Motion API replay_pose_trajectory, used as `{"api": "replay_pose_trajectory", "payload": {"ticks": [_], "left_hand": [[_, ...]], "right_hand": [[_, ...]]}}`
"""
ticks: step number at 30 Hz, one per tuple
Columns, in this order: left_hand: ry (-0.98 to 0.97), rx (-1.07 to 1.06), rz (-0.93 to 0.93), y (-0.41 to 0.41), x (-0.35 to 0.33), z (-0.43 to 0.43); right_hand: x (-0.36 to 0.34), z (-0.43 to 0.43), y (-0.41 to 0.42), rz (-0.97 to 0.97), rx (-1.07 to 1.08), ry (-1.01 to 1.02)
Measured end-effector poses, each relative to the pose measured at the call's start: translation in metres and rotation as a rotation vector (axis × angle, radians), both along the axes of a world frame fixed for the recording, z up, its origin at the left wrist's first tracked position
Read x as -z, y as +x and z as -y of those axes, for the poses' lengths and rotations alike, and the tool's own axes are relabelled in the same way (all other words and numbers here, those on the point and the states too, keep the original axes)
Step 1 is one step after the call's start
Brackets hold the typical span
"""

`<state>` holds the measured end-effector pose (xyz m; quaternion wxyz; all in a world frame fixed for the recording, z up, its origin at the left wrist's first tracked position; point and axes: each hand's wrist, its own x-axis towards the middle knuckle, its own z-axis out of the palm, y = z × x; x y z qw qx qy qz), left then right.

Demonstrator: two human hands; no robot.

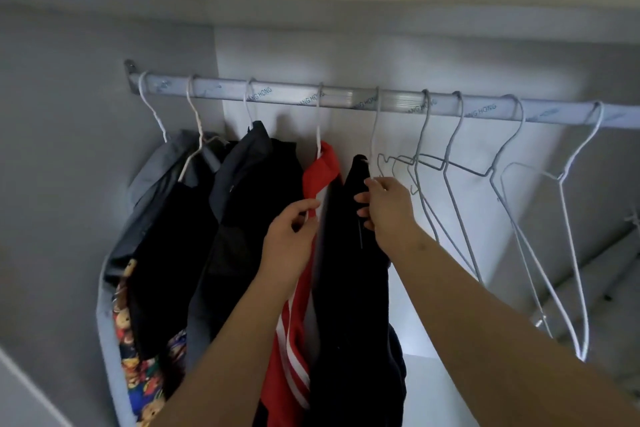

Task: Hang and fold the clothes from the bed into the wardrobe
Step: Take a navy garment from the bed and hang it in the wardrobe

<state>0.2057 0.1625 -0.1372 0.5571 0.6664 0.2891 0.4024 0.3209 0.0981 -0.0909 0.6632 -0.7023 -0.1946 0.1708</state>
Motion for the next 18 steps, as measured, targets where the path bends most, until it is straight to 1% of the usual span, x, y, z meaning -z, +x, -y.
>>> {"api": "replay_pose_trajectory", "payload": {"ticks": [3,6,10,13,16,18], "left_hand": [[0.103,-0.053,-0.035,-0.004,0.0,0.006],[0.192,-0.109,-0.118,-0.012,0.0,0.013],[0.379,-0.121,-0.204,-0.028,-0.006,0.035],[0.438,-0.094,-0.194,-0.039,-0.009,0.058],[0.357,0.084,-0.093,-0.043,-0.008,0.084],[0.297,0.212,-0.067,-0.045,-0.004,0.106]], "right_hand": [[0.007,0.009,-0.011,0.123,0.026,-0.029],[0.022,0.021,-0.034,0.184,0.043,-0.04],[0.042,0.044,-0.066,0.229,0.203,-0.019],[0.058,0.067,-0.086,0.133,0.25,0.024],[0.072,0.095,-0.105,-0.029,0.303,0.066],[0.079,0.119,-0.117,-0.126,0.373,0.097]]}}
